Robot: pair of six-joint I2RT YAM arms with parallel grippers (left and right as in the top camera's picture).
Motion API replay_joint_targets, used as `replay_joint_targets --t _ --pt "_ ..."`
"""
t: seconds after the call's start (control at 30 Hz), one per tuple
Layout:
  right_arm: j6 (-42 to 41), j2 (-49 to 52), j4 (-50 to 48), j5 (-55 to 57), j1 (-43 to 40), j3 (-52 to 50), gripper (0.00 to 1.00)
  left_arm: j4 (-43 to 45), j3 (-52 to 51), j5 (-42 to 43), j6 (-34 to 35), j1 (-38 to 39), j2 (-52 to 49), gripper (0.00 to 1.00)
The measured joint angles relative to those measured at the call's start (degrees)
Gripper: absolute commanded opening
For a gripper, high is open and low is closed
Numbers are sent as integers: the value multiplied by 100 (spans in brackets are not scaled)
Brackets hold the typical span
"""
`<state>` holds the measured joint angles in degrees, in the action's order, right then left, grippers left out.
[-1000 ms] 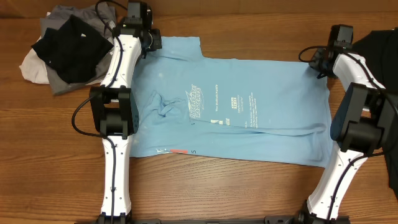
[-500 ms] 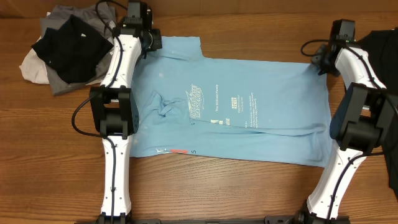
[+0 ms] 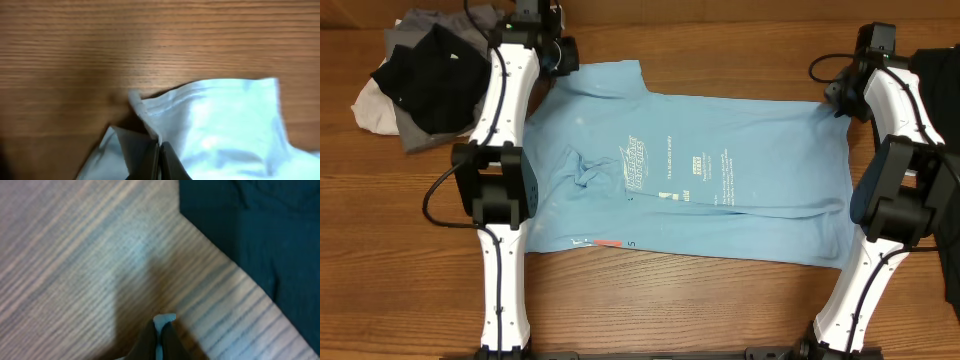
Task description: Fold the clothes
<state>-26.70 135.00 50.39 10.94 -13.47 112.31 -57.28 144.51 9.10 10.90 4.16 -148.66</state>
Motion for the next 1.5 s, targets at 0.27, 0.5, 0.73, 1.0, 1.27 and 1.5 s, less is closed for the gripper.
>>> replay_joint_targets --t 0.27,0.5,0.73,1.0,1.27,1.5 --pt "-540 -181 820 2 -7 2 4 -1147 20 -31 -57 0 579 4" --pt "-1095 -922 1502 -2 -107 11 4 -2109 22 -221 -24 0 940 4" --pt "-1593 -1303 2192 -22 -267 31 4 -3228 31 -645 162 -81 1130 4" --pt "-2122 -1303 2872 -199 -444 31 4 -3930 28 -901 400 -256 1130 4" --pt "-2367 -1303 3654 -343 -459 31 4 -3939 28 -887 527 -275 1154 4" --pt "-2465 -1537 4068 -345 -459 31 4 -3936 -649 -850 531 -227 1707 4"
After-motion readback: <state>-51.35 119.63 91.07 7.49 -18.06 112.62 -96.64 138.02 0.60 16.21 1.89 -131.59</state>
